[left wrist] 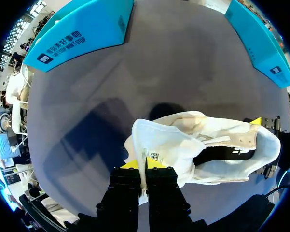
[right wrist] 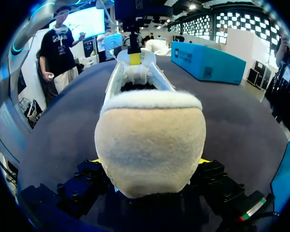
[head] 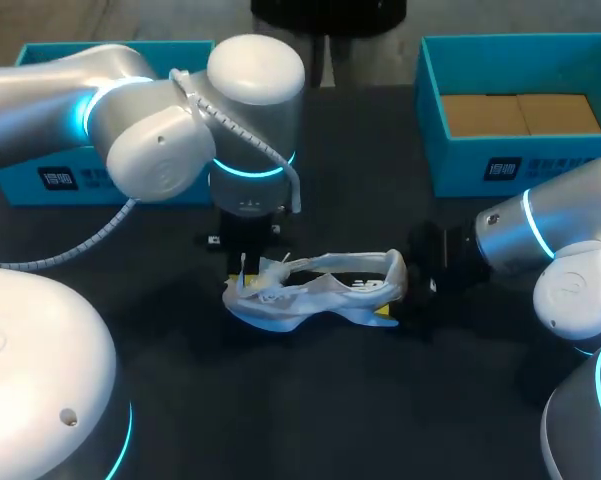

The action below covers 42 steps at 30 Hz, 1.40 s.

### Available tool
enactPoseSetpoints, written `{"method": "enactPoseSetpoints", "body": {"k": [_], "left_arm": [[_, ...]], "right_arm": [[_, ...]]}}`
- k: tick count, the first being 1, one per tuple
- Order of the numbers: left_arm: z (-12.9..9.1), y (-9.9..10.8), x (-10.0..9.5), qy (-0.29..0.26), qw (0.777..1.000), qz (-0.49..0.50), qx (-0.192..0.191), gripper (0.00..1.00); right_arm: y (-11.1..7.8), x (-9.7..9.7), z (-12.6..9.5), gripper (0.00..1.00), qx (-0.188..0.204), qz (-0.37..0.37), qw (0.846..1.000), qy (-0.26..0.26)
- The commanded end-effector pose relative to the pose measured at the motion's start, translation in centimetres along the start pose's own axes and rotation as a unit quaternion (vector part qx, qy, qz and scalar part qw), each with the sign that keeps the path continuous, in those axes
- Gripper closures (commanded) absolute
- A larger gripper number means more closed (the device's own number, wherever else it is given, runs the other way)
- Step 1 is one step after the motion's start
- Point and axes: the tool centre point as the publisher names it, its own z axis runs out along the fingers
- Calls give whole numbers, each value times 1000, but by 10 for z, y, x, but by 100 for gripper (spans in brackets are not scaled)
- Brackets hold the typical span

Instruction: Take the shoe out of the shoebox, open the shoe tongue, remove and reinsert the insole, then place the shoe into the shoebox

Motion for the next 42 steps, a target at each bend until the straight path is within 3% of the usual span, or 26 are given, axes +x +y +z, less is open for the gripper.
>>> {"method": "enactPoseSetpoints", "body": {"k": [1, 3, 6, 7, 8, 9, 19, 32, 38, 42], "left_arm": [[12, 0, -5, 0, 1000, -2, -5, 100], [16, 2, -6, -4, 1000, -4, -7, 87], [21, 4, -8, -7, 1000, -7, -12, 53], [21, 5, -9, -8, 1000, -8, -13, 46], [22, 6, -9, -7, 1000, -9, -15, 14], [22, 7, -10, -7, 1000, -10, -15, 0], [13, 11, -19, -3, 1000, -18, -4, 0], [-27, -2, -8, 38, 997, 28, 54, 0], [-41, -11, 8, 51, 987, 129, 87, 0], [-51, -12, 18, 55, 962, 238, 120, 0]], "right_arm": [[-1, -2, 4, 100, 4, 1, 1000, 0], [-1, -2, 4, 100, 4, 1, 1000, 0], [-1, -2, 4, 100, 4, 1, 1000, 0], [-1, -2, 4, 100, 4, 1, 1000, 0], [-1, -2, 4, 100, 4, 1, 1000, 0], [-1, -2, 4, 100, 4, 1, 1000, 0], [-1, -2, 4, 100, 4, 1, 1000, 0], [-1, -2, 4, 100, 4, 1, 1000, 0], [-1, -2, 4, 100, 4, 1, 1000, 0], [-1, -2, 4, 100, 4, 1, 1000, 0]]}}
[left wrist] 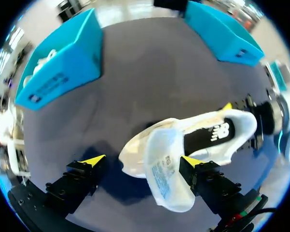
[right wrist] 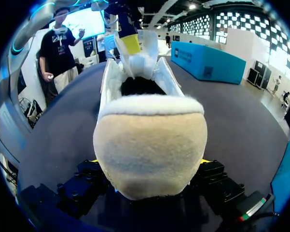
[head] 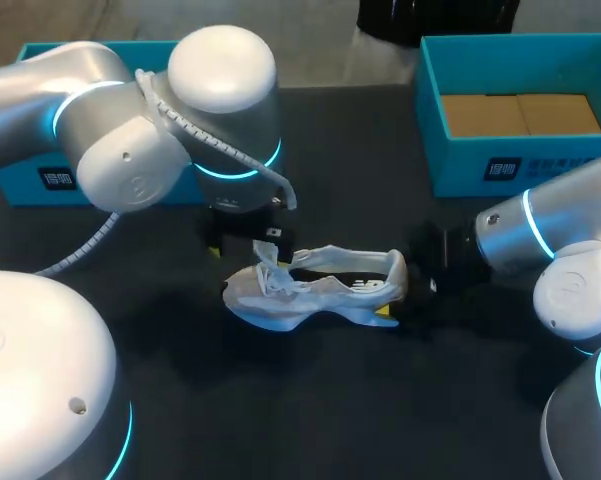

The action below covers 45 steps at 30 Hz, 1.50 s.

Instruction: Take the shoe out of the shoebox, open the shoe tongue, remove and reinsert the insole, then place the shoe into the shoebox

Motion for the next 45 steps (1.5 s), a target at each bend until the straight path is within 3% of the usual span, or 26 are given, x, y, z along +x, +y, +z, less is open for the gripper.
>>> {"method": "enactPoseSetpoints", "body": {"k": [1, 5, 12, 13, 14, 15, 16, 22, 28, 45], "left_arm": [[-9, -2, 7, 5, 991, 127, 34, 0], [-24, -5, 9, 7, 970, 227, 90, 0], [-41, -32, 8, 49, 952, 278, 115, 0], [-42, -36, 8, 60, 950, 284, 117, 45], [-43, -40, 8, 65, 949, 285, 119, 61], [-45, -44, 9, 74, 947, 287, 121, 85], [-46, -47, 10, 84, 945, 291, 123, 100], [-52, -60, 18, 139, 926, 323, 134, 100], [-52, -65, 35, 140, 909, 365, 143, 100], [-28, -62, 91, 157, 886, 425, 96, 100]], "right_arm": [[0, -1, 4, 100, 3, 1, 1000, 0], [0, -1, 4, 100, 3, 1, 1000, 0], [0, -1, 4, 100, 3, 1, 1000, 0], [0, -1, 4, 100, 3, 1, 1000, 0], [0, -1, 4, 100, 3, 1, 1000, 0], [0, -1, 4, 100, 3, 1, 1000, 0], [0, -1, 4, 100, 3, 1, 1000, 0], [0, -1, 4, 100, 3, 1, 1000, 0], [0, -1, 4, 100, 3, 1, 1000, 0], [0, -1, 4, 100, 3, 1, 1000, 0]]}}
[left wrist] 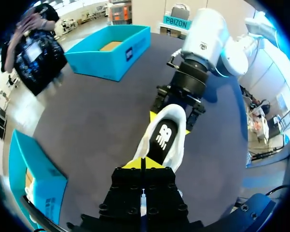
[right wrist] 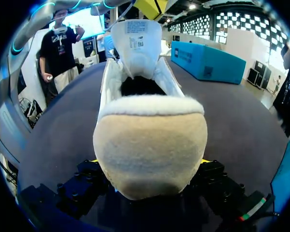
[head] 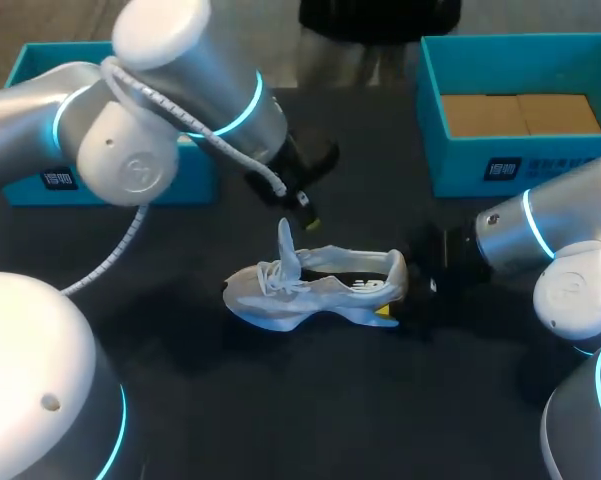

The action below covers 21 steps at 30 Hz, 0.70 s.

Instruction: Take the shoe out of the shoebox, open the shoe tongue, remove and reinsert the insole, then place the shoe into the shoebox

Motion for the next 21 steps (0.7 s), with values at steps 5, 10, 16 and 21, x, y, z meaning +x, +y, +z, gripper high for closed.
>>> {"method": "enactPoseSetpoints", "body": {"k": [5, 10, 16, 21], "left_arm": [[29, -13, 6, -4, 999, 1, -40, 100], [29, -13, 6, -4, 999, 1, -40, 100], [29, -13, 6, -4, 999, 1, -40, 100], [29, -13, 6, -4, 999, 1, -40, 100]], "right_arm": [[0, -1, 4, 100, 3, 1, 1000, -1], [0, -1, 4, 100, 3, 1, 1000, -1], [0, -1, 4, 100, 3, 1, 1000, -1], [0, -1, 4, 100, 3, 1, 1000, -1]]}}
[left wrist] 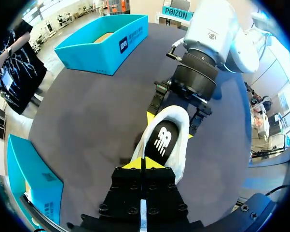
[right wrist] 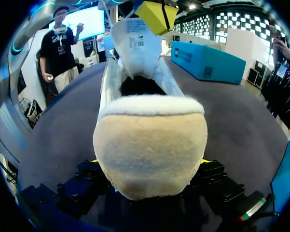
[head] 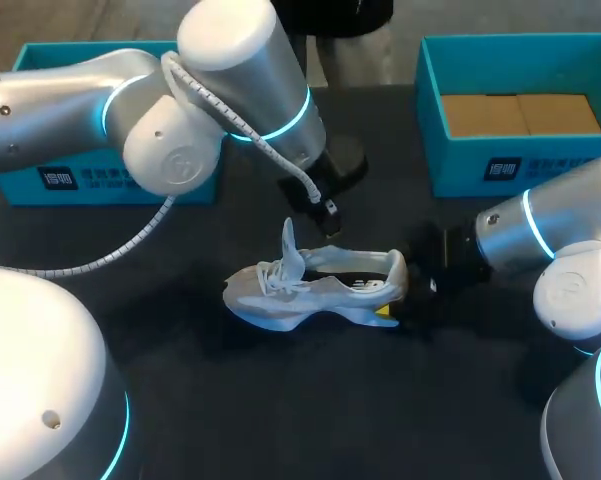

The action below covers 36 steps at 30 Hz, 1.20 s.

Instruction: Take the shoe out of the shoebox, open the shoe tongue, remove and reinsert the insole, then place the shoe into the shoebox

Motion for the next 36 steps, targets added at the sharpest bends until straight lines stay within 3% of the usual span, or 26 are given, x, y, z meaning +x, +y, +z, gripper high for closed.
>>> {"method": "enactPoseSetpoints", "body": {"k": [1, 11, 20, 24, 36], "left_arm": [[0, 0, 0, 1, 1000, 0, -1, 100], [17, -4, 22, 63, 994, 88, -22, 100], [40, -3, 31, 104, 986, 130, -31, 100], [53, -1, 37, 117, 980, 149, -53, 100], [77, 16, 45, 121, 972, 180, -87, 100]], "right_arm": [[0, -1, 4, 100, 3, 1, 1000, -1], [0, -1, 4, 100, 3, 1, 1000, -1], [0, -1, 4, 100, 3, 1, 1000, -1], [0, -1, 4, 100, 3, 1, 1000, -1], [0, -1, 4, 100, 3, 1, 1000, -1]]}}
